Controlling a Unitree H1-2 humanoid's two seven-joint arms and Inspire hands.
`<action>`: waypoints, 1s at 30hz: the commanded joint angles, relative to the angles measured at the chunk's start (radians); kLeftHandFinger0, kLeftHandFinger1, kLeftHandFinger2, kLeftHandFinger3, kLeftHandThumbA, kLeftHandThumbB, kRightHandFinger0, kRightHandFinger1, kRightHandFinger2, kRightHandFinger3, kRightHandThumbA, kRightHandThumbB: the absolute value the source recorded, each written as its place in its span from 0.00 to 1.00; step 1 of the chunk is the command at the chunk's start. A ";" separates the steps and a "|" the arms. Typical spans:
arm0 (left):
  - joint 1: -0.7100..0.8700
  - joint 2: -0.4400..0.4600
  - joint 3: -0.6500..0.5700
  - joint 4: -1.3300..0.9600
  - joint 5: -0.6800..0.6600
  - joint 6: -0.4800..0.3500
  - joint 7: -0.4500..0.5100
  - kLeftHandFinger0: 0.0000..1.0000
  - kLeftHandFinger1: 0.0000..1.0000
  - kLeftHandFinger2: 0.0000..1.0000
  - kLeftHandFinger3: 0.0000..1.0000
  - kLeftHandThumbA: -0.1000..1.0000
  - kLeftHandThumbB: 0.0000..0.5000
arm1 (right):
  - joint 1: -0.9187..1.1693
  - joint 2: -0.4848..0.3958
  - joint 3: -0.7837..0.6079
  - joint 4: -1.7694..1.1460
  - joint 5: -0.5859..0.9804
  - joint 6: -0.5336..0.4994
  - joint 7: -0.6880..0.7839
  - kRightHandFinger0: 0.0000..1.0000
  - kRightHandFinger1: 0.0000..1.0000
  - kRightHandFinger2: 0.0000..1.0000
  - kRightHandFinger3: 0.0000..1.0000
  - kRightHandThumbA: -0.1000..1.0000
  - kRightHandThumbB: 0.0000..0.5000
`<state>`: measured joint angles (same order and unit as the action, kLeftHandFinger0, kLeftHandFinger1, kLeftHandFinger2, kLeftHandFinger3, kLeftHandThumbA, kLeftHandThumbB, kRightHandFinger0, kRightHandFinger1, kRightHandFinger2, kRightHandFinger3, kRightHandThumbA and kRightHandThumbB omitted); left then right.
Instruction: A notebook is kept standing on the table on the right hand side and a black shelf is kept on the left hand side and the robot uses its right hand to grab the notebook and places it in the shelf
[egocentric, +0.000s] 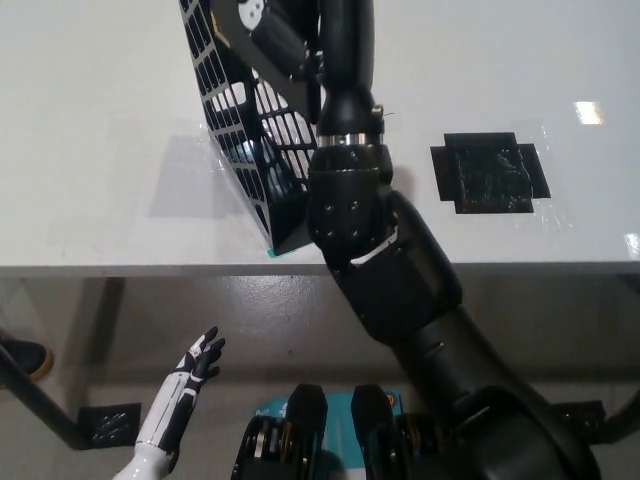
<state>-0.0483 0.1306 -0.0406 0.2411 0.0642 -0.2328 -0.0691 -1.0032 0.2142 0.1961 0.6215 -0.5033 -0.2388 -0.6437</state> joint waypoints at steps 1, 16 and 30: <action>0.003 0.013 0.001 -0.025 -0.005 -0.021 -0.010 1.00 1.00 1.00 1.00 1.00 0.39 | -0.107 0.024 -0.015 0.051 -0.008 -0.091 -0.085 0.00 0.00 0.57 0.75 0.00 0.21; 0.004 0.014 0.000 -0.019 -0.002 -0.032 -0.011 1.00 1.00 1.00 1.00 1.00 0.39 | -0.171 0.023 -0.030 0.264 0.013 -0.200 -0.166 0.00 0.12 0.58 0.71 0.00 0.24; 0.006 0.014 -0.004 -0.020 0.012 -0.023 -0.007 1.00 1.00 1.00 1.00 1.00 0.49 | -0.239 0.045 -0.005 0.451 0.062 -0.231 -0.233 0.08 0.31 0.83 0.86 0.04 0.20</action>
<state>-0.0401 0.1313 -0.0436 0.2429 0.0696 -0.2402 -0.0721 -1.1340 0.2313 0.1828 1.0474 -0.4825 -0.3894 -0.8094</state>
